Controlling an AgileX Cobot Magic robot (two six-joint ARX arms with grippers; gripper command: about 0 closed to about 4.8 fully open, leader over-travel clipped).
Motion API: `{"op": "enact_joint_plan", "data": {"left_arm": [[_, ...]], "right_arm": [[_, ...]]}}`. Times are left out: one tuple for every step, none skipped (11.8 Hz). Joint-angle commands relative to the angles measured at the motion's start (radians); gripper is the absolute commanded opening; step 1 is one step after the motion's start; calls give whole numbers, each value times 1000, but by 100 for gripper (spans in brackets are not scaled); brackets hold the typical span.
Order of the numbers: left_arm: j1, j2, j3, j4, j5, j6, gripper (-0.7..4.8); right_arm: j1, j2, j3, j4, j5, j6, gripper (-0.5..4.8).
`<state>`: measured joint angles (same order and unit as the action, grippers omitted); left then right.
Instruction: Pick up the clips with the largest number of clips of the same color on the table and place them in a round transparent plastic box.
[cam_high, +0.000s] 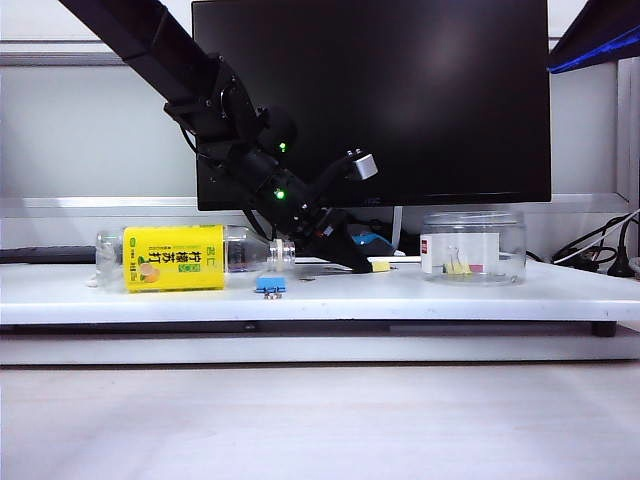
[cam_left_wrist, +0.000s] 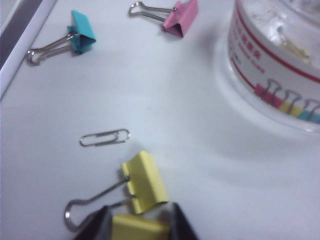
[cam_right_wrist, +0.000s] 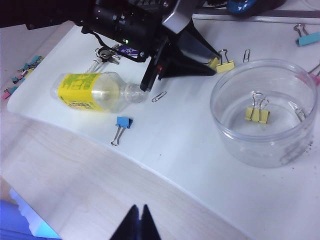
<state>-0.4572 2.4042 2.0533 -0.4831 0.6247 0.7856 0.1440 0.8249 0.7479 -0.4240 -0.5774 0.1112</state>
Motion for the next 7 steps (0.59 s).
{"op": "enact_joint_plan", "data": {"left_arm": [[-2,-13,5,-92,-23,0,48],[-2,-40,5,-101,-23,0,49],[-3,-98,5,-116,-15,-1,50],[-6,-141,5,-145,14,-1,50],[-9,-154,5,-158,30,0,50],[-14,-186,5,-191,90,0,52],[-32,-214,5,-219,173,0,52]], "right_arm": [[1,-2,5,17,-6,-4,13],[1,-2,6,17,-5,-4,13],[0,-2,6,31,-4,-5,13],[-1,-3,6,58,-2,-8,13],[-2,-5,7,68,-1,-8,13],[-2,-5,7,86,1,-11,13],[-3,-5,12,82,63,-33,13]]}}
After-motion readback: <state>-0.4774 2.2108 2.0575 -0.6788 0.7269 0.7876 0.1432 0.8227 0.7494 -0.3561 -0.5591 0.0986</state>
